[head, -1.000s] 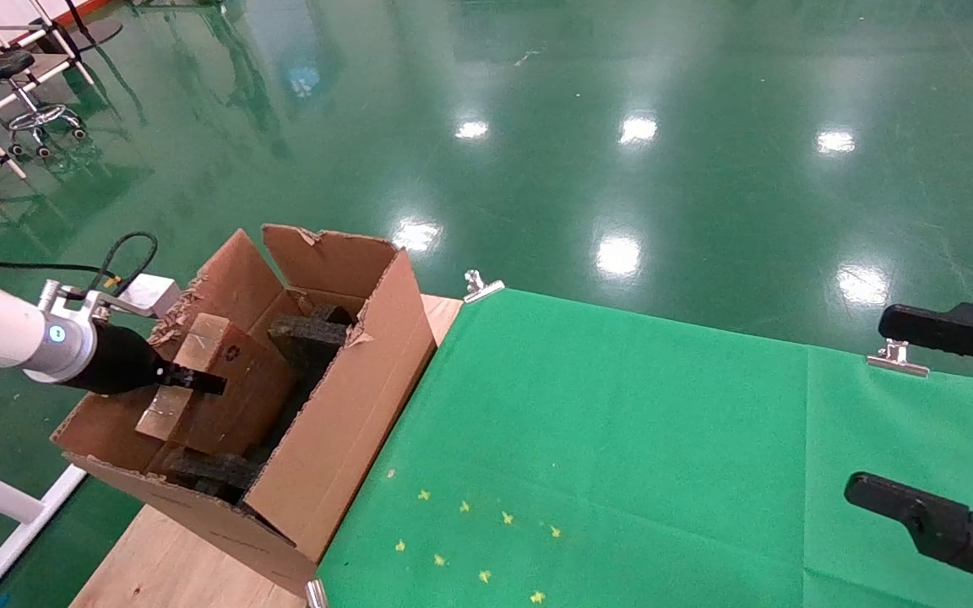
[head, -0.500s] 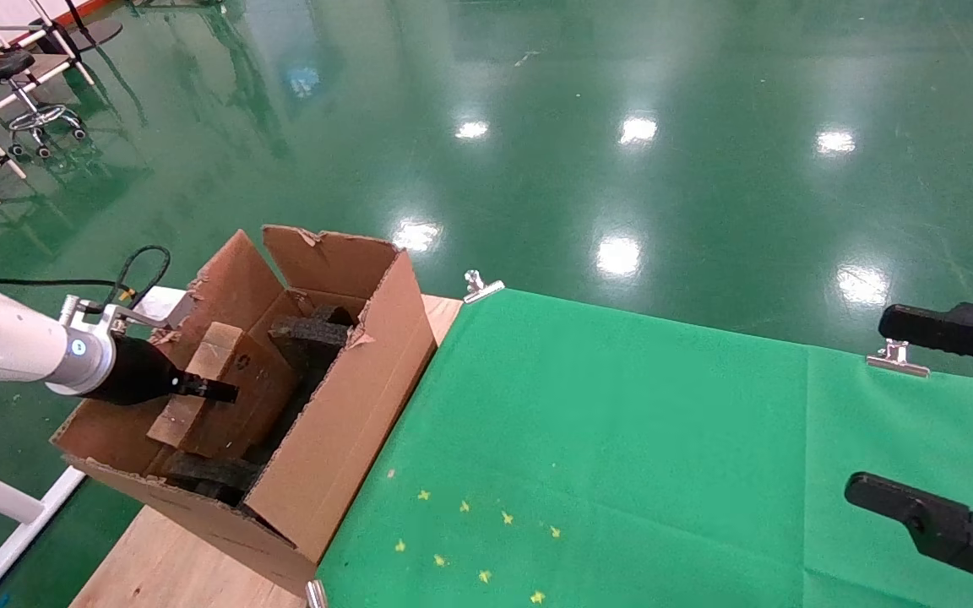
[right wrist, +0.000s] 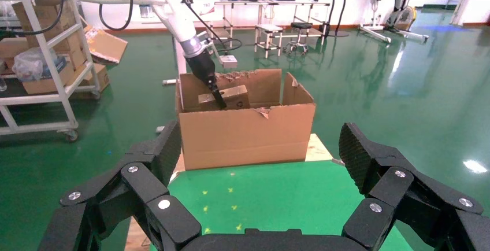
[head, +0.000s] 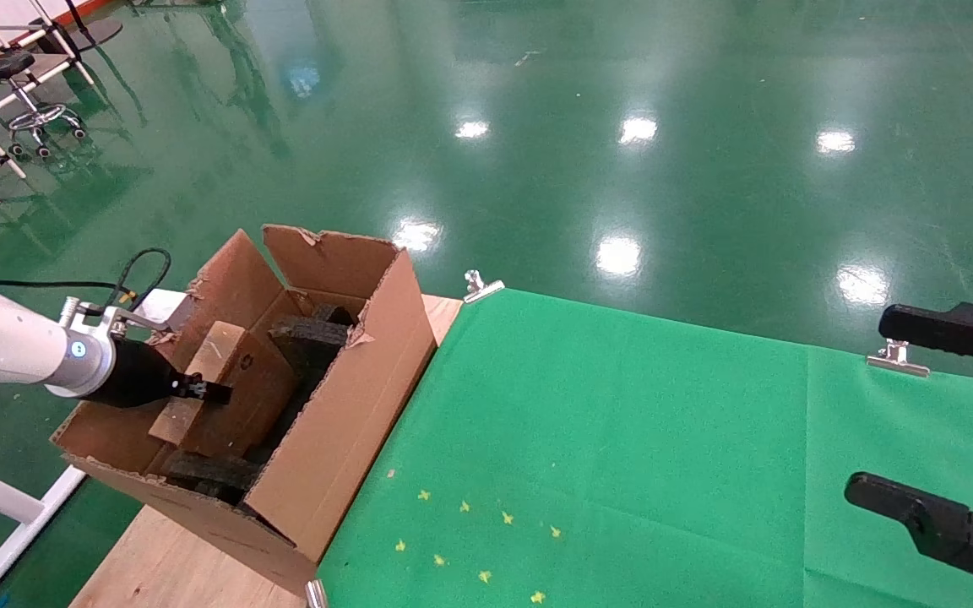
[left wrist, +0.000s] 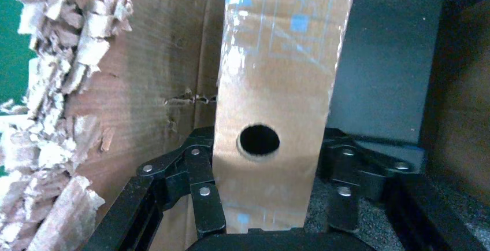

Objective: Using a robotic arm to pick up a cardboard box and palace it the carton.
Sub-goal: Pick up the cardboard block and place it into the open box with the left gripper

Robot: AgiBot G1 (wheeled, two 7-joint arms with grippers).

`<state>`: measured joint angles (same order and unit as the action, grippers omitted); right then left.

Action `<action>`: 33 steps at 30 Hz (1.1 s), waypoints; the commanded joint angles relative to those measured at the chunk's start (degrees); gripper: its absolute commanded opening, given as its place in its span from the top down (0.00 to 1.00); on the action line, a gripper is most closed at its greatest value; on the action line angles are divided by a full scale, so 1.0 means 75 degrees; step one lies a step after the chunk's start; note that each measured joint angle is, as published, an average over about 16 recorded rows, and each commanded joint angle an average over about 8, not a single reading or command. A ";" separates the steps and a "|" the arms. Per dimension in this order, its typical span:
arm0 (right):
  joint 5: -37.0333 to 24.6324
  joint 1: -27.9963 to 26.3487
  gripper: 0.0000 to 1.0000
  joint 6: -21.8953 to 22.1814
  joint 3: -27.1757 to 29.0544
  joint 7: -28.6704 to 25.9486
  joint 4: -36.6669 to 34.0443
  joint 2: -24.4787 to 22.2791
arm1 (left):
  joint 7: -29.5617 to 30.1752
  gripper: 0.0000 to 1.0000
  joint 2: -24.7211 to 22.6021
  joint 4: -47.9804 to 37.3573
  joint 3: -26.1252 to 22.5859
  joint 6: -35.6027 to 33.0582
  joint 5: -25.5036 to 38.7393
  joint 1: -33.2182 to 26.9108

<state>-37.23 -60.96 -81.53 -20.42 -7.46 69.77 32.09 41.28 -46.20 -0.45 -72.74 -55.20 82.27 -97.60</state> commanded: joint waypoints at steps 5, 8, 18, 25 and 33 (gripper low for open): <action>0.0000 0.0000 0.00 0.0000 0.0000 0.0000 0.0000 0.0000 | 0.0026 0.00 0.0014 -0.0015 -0.0008 -0.0038 0.0010 -0.0066; 0.0000 0.0000 0.00 0.0000 0.0000 0.0000 0.0000 0.0000 | 0.0049 0.00 0.0010 -0.0023 -0.0024 -0.0052 0.0030 -0.0128; 0.0000 0.0000 0.00 0.0000 0.0000 0.0000 0.0000 0.0000 | 0.0139 0.00 -0.0026 -0.0033 -0.0078 -0.0087 0.0103 -0.0474; 0.0000 0.0000 0.00 0.0000 0.0000 0.0000 0.0000 0.0000 | 0.0265 0.00 0.0061 0.0023 0.0133 -0.0294 -0.0203 -0.0955; 0.0000 0.0000 0.00 0.0000 0.0000 0.0000 0.0000 0.0000 | 0.0396 0.00 0.0314 0.0457 0.0724 -0.1138 -0.1055 -0.1881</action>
<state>-37.23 -60.96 -81.53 -20.42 -7.46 69.77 32.09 44.68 -44.00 3.18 -67.43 -64.04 74.46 -111.19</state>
